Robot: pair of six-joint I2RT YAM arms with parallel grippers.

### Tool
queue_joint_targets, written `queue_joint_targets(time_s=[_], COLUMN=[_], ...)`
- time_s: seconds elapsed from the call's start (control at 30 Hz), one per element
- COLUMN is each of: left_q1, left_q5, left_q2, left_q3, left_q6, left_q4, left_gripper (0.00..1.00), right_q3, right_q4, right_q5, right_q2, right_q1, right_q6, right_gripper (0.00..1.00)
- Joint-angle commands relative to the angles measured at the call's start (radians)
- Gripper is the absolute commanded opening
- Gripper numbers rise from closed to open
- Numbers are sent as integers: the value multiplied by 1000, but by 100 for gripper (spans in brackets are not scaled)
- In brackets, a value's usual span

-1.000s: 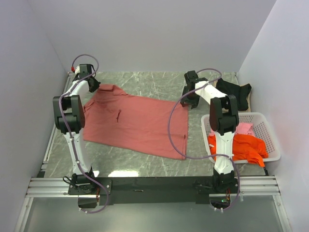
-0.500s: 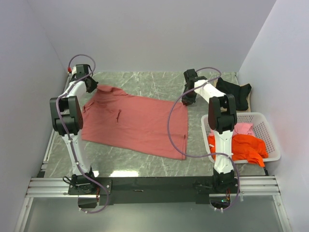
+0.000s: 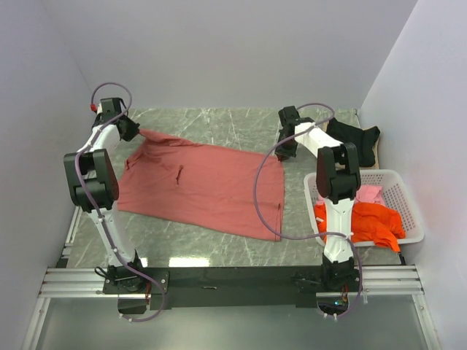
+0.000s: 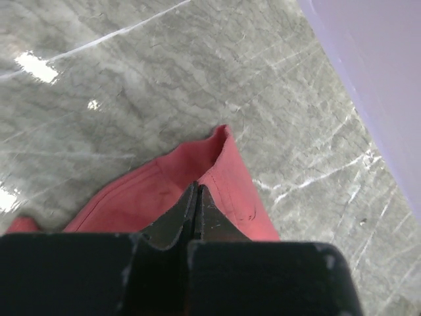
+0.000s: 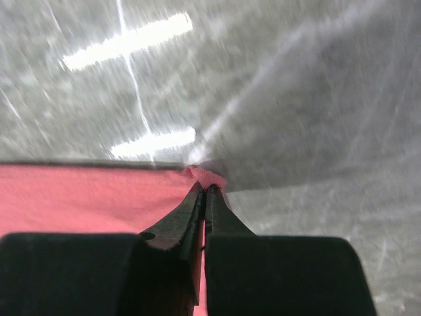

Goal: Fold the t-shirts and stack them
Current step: Fold the tshirt

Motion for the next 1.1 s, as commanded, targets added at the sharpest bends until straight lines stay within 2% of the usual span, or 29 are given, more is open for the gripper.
queue_joint_targets(time_s=[0.0, 0.4, 0.7, 1.07], left_q1=[18, 65, 128, 182], left_q5=[40, 118, 184, 183], left_q2=[-109, -282, -471, -672], left_q3=[-45, -157, -286, -461], left_q6=[6, 32, 56, 98], left_q4=[17, -25, -75, -134], left_gripper=[0, 0, 0, 0], right_q3=[-55, -174, -325, -424], right_q4=[1, -74, -71, -85], right_q5=[-2, 5, 21, 64], right_q2=[-117, -294, -418, -524], right_q1=[-4, 34, 94, 196], right_q6=[-41, -123, -116, -91], right_gripper=[0, 0, 0, 0])
